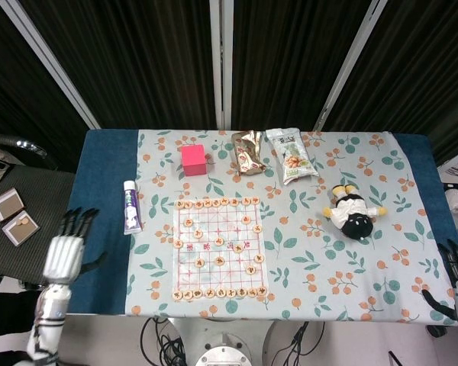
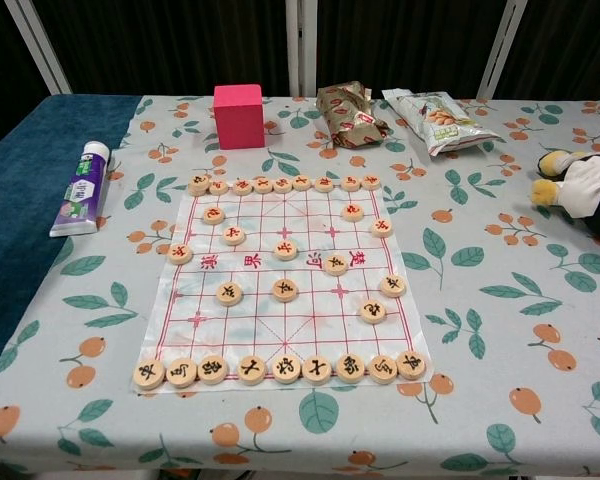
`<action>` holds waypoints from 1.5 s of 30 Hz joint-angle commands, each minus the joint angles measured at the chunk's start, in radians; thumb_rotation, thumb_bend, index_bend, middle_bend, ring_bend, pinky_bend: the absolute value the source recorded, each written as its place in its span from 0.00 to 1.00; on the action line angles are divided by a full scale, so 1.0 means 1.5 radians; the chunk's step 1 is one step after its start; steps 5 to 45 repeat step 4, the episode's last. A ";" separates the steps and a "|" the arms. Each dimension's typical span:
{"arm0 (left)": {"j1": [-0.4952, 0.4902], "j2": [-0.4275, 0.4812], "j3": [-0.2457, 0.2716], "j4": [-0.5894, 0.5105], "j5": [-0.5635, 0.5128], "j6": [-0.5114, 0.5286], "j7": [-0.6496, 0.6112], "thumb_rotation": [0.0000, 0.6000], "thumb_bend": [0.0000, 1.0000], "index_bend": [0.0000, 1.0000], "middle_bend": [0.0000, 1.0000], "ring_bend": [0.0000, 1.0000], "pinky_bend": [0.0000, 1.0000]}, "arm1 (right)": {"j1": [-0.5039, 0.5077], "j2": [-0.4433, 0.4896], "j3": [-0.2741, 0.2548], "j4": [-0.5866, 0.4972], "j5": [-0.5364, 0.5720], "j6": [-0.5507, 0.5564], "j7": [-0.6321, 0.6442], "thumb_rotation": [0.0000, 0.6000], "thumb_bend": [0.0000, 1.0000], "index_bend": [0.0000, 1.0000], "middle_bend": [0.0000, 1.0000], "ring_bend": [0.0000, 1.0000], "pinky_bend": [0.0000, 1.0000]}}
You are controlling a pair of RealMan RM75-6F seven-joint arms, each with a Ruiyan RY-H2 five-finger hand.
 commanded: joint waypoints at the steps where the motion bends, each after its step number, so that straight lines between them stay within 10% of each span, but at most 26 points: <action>1: 0.097 0.040 0.057 0.043 0.023 0.084 0.023 1.00 0.18 0.08 0.08 0.00 0.04 | -0.005 -0.011 -0.002 0.014 -0.001 0.006 -0.005 1.00 0.09 0.00 0.00 0.00 0.00; 45: 0.130 0.053 0.070 0.065 0.028 0.096 -0.002 1.00 0.18 0.08 0.08 0.00 0.04 | -0.005 -0.012 -0.003 0.015 -0.005 0.008 -0.015 1.00 0.09 0.00 0.00 0.00 0.00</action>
